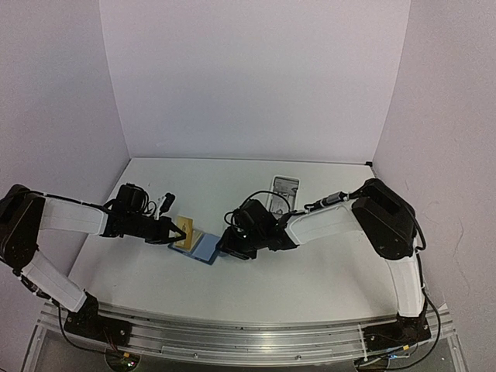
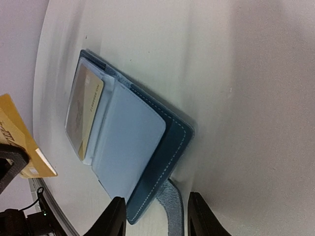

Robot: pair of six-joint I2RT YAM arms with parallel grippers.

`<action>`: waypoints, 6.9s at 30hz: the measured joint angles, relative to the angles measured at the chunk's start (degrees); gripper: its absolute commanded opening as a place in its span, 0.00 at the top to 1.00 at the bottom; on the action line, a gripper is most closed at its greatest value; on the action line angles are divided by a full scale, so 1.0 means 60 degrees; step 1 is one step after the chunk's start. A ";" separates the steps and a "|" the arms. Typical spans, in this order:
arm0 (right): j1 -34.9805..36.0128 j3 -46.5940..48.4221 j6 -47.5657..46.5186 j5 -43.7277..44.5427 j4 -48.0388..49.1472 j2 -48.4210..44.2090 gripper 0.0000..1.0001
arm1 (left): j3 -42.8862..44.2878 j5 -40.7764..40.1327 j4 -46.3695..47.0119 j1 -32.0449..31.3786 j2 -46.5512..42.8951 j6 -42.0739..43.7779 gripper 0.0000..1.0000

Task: Put the credit cards into the card holder
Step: Insert the credit card into the card holder.

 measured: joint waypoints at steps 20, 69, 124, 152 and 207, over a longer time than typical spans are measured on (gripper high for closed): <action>-0.0379 -0.1086 -0.2157 -0.2226 0.0725 -0.0219 1.00 | -0.0127 0.0546 0.0270 0.0004 0.0164 -0.0270 1.00; -0.1053 -0.1206 -0.6590 -0.3887 0.0000 -0.0339 1.00 | -0.1515 0.0976 0.5872 -0.1235 0.2987 -0.1956 1.00; -0.1078 -0.1668 -0.6437 -0.3876 0.1523 -0.0178 1.00 | -0.1268 0.2444 0.4073 -0.0871 0.3126 -0.6382 1.00; -0.1078 -0.1745 -0.6437 -0.3865 0.1585 -0.0219 1.00 | -0.1457 0.2033 0.2994 -0.0809 0.2320 -0.7326 1.00; -0.1082 -0.2065 -0.6258 -0.3916 0.1942 -0.0321 1.00 | -0.0357 0.2823 0.2113 -0.0641 0.3133 -0.0452 1.00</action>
